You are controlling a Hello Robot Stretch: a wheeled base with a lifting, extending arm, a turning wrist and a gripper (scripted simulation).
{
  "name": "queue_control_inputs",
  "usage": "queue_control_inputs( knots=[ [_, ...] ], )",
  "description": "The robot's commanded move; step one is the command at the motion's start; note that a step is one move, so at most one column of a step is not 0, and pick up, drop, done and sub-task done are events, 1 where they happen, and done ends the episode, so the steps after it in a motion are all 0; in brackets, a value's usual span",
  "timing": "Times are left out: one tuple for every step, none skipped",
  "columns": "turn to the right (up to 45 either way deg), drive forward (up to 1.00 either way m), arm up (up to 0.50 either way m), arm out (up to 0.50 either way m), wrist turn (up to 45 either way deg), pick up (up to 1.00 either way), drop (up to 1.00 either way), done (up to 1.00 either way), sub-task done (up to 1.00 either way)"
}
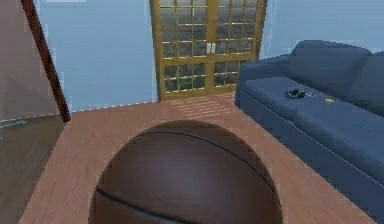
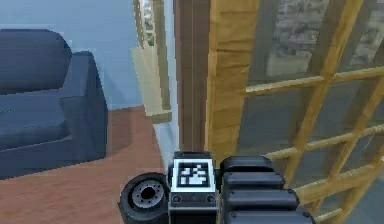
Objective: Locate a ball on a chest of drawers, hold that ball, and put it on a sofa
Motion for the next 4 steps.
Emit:
queue_control_inputs(
  knots=[
    [-12.0,0.0,0.0,0.0,0.0,0.0,0.0,0.0,0.0],
    [0.0,0.05,0.0,0.0,0.0,0.0,0.0,0.0,0.0],
    [36.0,0.0,0.0,0.0,0.0,0.0,0.0,0.0,0.0],
    [0.0,1.0,0.0,0.0,0.0,0.0,0.0,0.0,0.0]
  ],
)
